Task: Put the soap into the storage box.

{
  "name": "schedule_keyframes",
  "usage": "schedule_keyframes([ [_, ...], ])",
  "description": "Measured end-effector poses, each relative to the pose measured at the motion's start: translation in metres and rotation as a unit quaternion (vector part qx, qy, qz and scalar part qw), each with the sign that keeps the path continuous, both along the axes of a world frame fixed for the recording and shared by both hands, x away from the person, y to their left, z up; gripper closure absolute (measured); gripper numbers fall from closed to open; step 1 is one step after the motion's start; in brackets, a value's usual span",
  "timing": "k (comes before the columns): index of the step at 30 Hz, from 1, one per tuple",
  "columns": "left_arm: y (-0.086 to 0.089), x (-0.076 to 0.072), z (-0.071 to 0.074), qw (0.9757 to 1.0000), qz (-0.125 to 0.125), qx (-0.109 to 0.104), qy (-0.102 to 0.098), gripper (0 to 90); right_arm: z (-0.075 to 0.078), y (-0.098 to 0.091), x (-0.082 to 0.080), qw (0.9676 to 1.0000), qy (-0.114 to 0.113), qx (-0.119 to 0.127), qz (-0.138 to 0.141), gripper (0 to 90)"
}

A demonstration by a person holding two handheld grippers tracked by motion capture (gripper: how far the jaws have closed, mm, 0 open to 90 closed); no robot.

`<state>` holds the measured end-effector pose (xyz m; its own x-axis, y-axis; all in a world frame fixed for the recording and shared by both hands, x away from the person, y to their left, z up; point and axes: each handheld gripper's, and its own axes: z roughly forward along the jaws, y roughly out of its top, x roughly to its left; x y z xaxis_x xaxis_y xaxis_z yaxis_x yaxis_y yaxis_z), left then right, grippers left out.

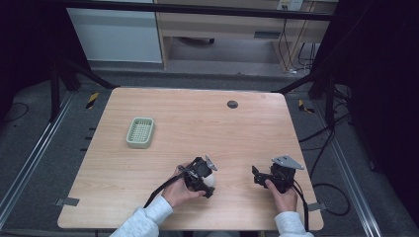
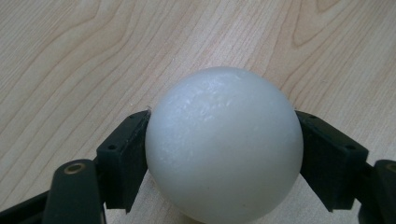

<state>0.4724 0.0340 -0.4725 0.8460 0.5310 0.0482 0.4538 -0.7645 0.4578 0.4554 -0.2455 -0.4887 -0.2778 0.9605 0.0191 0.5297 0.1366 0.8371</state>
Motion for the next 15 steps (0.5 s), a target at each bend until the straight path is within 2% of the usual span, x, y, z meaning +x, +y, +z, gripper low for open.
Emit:
schedule_keyframes([
  [3, 0.000, -0.001, 0.000, 1.0000, 0.000, 0.002, -0.004, 23.8, 0.000, 0.000, 0.000, 1.0000, 0.000, 0.000, 0.000, 3.6],
  [8, 0.001, -0.001, 0.003, 0.9998, -0.001, 0.018, -0.012, 23.8, 0.000, 0.000, 0.000, 1.0000, 0.000, 0.001, 0.000, 3.6],
  [15, 0.008, -0.003, 0.012, 0.9999, 0.004, -0.001, -0.015, 23.9, 0.000, 0.000, 0.000, 1.0000, 0.000, 0.002, 0.000, 3.6],
])
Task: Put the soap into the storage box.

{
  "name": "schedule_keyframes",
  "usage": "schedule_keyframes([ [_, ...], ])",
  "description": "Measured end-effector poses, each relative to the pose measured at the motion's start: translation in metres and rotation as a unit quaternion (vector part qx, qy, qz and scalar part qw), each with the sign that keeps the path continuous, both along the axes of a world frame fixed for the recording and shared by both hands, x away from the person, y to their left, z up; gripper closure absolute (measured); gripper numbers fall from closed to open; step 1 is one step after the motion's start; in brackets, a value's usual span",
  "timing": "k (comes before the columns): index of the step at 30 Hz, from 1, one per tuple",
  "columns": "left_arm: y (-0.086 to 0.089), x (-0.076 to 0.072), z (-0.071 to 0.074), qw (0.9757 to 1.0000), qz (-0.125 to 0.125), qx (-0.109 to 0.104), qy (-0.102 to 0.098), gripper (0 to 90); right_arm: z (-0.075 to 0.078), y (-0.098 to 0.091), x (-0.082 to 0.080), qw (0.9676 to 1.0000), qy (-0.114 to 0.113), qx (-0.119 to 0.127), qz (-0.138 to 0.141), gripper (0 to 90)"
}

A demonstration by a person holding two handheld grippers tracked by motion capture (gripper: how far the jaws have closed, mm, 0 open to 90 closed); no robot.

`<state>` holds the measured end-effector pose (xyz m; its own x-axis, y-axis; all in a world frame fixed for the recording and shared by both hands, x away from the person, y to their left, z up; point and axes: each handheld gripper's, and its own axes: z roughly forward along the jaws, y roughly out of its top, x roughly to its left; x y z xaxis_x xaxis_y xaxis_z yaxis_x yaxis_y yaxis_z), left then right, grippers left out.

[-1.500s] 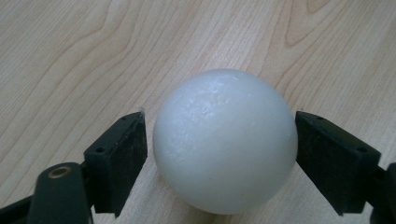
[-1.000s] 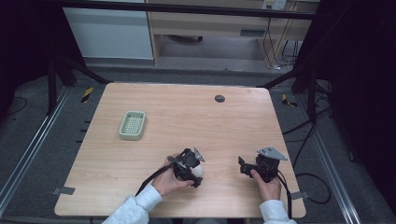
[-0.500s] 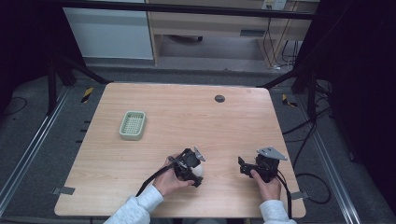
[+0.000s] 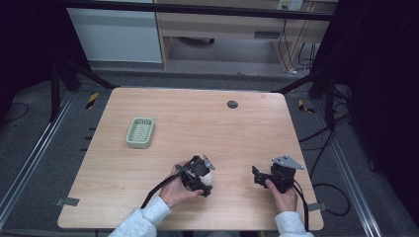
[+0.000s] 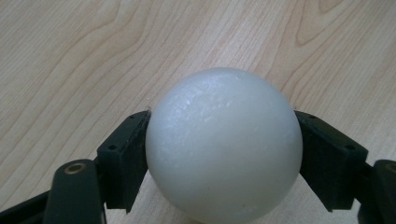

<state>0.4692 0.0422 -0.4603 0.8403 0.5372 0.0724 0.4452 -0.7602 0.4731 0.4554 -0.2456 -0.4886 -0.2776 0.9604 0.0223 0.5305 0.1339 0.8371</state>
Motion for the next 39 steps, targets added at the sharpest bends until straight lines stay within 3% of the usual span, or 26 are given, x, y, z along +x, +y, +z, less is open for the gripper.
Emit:
schedule_keyframes([
  [13, 0.020, -0.004, 0.018, 0.9998, 0.006, -0.016, -0.008, 23.9, 0.000, 0.000, 0.000, 1.0000, -0.002, 0.000, 0.000, 3.6],
  [22, 0.034, -0.004, 0.030, 0.9989, 0.023, -0.036, -0.017, 23.9, 0.000, 0.000, 0.000, 1.0000, -0.002, 0.000, 0.000, 3.6],
  [39, 0.060, 0.003, 0.060, 0.9965, 0.053, -0.052, -0.038, 23.9, 0.000, 0.000, 0.000, 1.0000, -0.002, -0.001, 0.000, 3.6],
])
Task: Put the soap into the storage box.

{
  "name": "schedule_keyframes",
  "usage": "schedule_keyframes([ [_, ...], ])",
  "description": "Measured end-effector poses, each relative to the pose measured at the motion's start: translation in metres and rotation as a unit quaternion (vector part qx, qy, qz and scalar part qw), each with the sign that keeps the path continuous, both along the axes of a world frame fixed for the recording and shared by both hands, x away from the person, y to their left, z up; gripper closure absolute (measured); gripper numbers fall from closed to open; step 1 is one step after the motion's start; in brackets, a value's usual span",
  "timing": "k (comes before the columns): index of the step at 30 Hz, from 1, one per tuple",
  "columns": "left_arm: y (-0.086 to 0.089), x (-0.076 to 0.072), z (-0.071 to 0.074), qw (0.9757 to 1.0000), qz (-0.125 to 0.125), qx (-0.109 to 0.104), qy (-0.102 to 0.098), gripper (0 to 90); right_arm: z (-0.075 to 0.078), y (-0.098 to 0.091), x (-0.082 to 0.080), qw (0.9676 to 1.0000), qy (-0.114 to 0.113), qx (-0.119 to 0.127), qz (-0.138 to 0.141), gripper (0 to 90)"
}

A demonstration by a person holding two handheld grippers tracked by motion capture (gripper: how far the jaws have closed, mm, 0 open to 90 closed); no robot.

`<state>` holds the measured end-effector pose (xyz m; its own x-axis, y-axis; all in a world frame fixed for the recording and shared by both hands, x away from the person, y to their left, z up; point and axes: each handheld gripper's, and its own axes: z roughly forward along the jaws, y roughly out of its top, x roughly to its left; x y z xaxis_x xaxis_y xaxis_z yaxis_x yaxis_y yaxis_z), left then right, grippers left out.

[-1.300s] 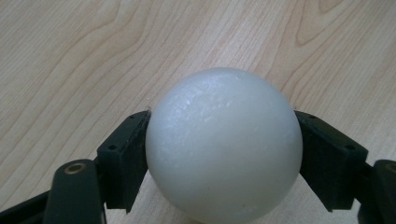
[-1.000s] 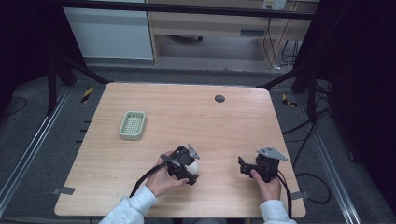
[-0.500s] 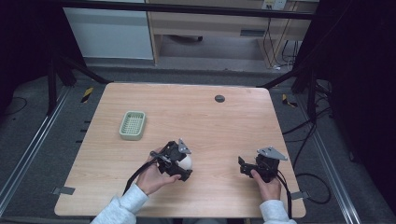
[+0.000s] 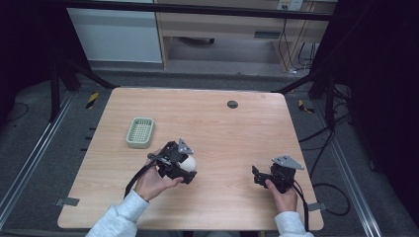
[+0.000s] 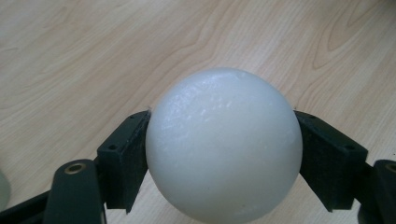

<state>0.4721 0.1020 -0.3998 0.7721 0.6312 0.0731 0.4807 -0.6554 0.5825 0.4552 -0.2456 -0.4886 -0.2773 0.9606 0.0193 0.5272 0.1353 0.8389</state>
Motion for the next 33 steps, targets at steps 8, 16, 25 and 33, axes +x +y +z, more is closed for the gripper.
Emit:
schedule_keyframes([
  [8, 0.018, 0.008, 0.016, 0.9996, 0.023, -0.010, -0.012, 23.9, 0.000, 0.000, 0.000, 1.0000, 0.000, -0.001, 0.000, 3.6],
  [16, 0.032, 0.019, 0.026, 0.9987, 0.046, -0.016, -0.017, 23.9, 0.000, 0.000, 0.000, 1.0000, 0.000, -0.001, 0.000, 3.6],
  [25, 0.050, 0.032, 0.031, 0.9969, 0.073, -0.022, -0.018, 23.9, 0.000, 0.000, 0.000, 1.0000, 0.000, -0.001, 0.000, 3.6],
  [33, 0.067, 0.050, 0.035, 0.9941, 0.105, -0.022, -0.016, 23.9, 0.000, 0.000, 0.000, 1.0000, 0.000, -0.001, 0.001, 3.6],
])
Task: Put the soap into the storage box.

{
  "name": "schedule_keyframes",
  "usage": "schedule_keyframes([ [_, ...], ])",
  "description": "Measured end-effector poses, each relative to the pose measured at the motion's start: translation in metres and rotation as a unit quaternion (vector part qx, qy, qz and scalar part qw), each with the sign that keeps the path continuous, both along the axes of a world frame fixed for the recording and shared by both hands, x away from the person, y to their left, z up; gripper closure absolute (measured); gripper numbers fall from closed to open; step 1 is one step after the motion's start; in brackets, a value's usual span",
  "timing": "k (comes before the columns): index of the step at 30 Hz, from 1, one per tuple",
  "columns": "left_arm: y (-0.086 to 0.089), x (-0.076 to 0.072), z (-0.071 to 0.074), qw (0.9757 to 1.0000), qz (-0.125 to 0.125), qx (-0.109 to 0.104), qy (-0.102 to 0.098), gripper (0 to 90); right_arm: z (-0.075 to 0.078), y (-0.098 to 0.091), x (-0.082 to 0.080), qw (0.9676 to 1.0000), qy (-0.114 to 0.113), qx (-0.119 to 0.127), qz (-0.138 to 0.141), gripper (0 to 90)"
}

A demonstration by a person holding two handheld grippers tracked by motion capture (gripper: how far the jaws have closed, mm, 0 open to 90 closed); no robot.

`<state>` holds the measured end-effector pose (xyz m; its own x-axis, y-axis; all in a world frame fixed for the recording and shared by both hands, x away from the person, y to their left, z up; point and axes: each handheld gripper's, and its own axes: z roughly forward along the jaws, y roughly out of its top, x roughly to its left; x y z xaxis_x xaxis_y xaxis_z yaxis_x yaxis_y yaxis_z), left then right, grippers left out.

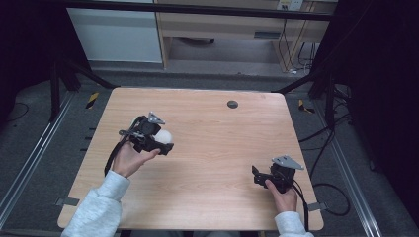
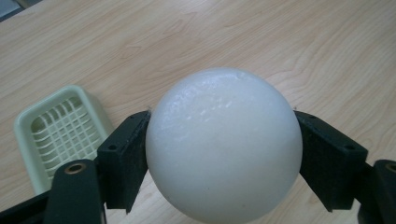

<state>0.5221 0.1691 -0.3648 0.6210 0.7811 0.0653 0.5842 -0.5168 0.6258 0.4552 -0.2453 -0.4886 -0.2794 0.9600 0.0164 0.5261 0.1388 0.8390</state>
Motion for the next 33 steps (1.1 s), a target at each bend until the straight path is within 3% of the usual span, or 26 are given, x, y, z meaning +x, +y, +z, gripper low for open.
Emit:
schedule_keyframes([
  [21, 0.032, 0.034, -0.002, 0.9982, 0.057, 0.004, 0.015, 23.9, 0.000, 0.000, 0.000, 1.0000, 0.000, 0.000, 0.001, 3.6],
  [33, 0.053, 0.052, -0.003, 0.9953, 0.095, -0.006, 0.019, 23.9, 0.000, 0.000, 0.000, 1.0000, -0.002, 0.001, 0.002, 3.6],
])
